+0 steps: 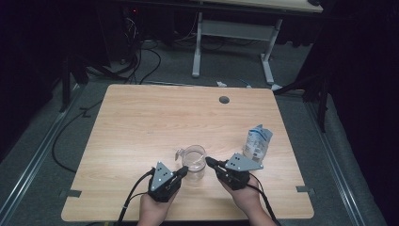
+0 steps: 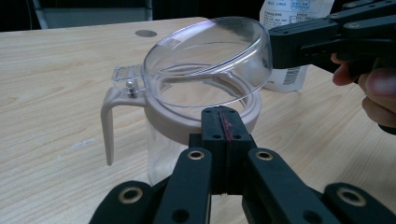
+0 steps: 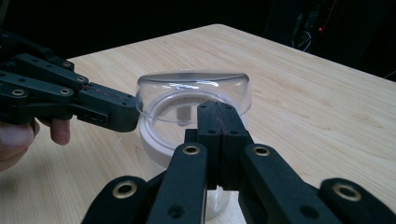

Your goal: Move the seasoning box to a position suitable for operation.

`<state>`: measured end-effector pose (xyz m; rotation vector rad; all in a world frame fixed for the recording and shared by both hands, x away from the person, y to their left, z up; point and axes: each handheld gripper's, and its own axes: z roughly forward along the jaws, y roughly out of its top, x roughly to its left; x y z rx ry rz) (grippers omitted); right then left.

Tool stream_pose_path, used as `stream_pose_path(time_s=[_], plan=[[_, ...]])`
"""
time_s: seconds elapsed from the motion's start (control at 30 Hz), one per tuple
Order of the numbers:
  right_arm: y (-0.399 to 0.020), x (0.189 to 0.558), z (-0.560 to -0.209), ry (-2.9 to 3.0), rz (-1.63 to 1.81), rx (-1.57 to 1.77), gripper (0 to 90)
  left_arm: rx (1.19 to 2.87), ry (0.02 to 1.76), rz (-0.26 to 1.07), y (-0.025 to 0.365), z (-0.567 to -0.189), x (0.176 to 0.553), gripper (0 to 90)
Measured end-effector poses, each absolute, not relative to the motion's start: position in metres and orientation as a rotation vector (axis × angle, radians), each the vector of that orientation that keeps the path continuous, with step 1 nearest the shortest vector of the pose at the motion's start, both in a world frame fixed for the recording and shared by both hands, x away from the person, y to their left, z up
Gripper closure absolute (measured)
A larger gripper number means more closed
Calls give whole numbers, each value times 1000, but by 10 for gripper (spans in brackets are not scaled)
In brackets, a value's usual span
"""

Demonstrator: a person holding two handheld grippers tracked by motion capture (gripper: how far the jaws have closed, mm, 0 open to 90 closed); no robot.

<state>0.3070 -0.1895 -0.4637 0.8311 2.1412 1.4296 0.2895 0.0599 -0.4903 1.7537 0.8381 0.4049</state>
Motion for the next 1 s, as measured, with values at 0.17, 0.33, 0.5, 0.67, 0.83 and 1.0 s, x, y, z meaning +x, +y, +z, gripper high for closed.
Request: stream_pose_path(time_s=[0.17,0.33,0.5,0.67,0.83,1.0], plan=[[-190,307,-464,2141,1427,829,896,1746,838,405,59,-490,290,899],[-192,306,-465,2138,1423,839,898,1742,842,402,59,-490,291,899],[-190,311,-474,2165,1411,864,899,1722,843,398,59,-488,291,899],[-184,313,-475,2160,1432,865,898,1704,846,396,60,-487,291,899],[-186,316,-477,2162,1442,874,898,1684,850,399,62,-484,291,899],[-186,316,-478,2158,1451,870,899,1650,861,409,66,-481,292,899]])
